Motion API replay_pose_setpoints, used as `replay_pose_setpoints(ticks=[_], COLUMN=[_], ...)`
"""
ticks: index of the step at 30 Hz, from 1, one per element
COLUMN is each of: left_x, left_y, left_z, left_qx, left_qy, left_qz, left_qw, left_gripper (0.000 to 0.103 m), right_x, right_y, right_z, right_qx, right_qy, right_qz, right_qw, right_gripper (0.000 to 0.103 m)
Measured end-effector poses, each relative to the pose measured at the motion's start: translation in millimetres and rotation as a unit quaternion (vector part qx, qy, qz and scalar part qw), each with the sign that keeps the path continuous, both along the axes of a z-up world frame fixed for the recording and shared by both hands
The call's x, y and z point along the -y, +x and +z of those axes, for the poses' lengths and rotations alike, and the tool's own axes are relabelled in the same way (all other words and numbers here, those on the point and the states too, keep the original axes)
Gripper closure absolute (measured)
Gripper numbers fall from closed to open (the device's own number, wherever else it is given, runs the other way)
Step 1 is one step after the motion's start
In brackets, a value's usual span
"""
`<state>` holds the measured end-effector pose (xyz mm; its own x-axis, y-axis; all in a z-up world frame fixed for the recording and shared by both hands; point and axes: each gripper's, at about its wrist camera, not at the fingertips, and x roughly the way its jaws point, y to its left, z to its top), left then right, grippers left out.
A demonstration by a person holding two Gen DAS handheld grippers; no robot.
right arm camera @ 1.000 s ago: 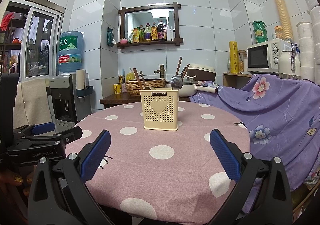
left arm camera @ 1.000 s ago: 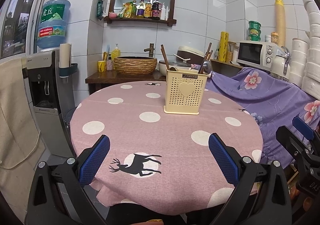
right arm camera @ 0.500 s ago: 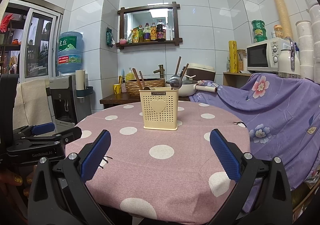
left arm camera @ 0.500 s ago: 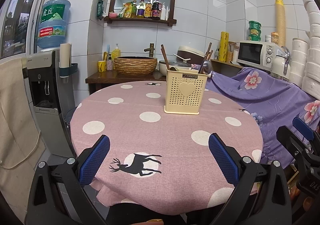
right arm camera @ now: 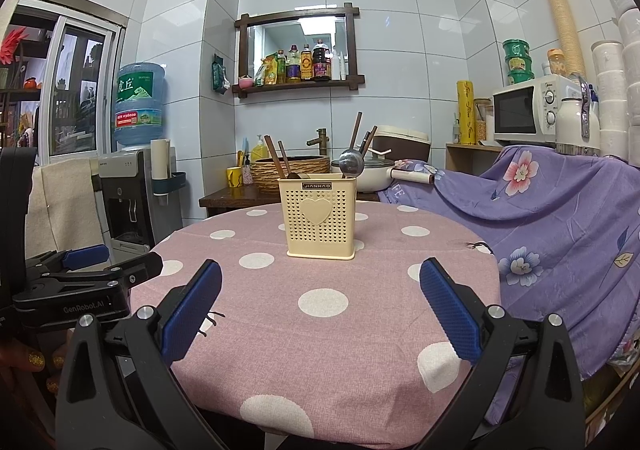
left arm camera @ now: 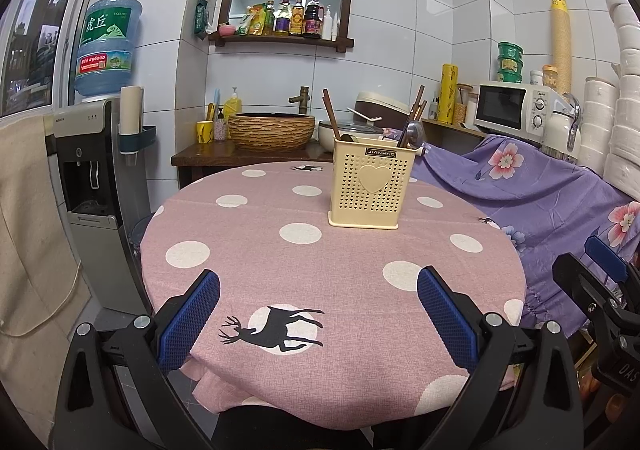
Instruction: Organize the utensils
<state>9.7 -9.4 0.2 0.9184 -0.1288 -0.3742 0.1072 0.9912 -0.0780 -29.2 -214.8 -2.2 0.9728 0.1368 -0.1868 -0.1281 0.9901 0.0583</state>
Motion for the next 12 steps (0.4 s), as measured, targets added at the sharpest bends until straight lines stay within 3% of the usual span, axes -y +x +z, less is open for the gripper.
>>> replay_pose_setpoints(ticks=[12], left_x=[1.7], left_y=[-0.6], left_z=[1.3], left_qx=[0.003], left_qy=[0.003], left_qz=[-0.001], left_qw=[1.0], left_gripper=[0.006], right_x=[1.6], right_y=[-1.3], right_z=[-2.8], right_qx=[0.0], right_qy=[0.002], right_qz=[-0.001], right_qw=[1.0], right_gripper=[0.006])
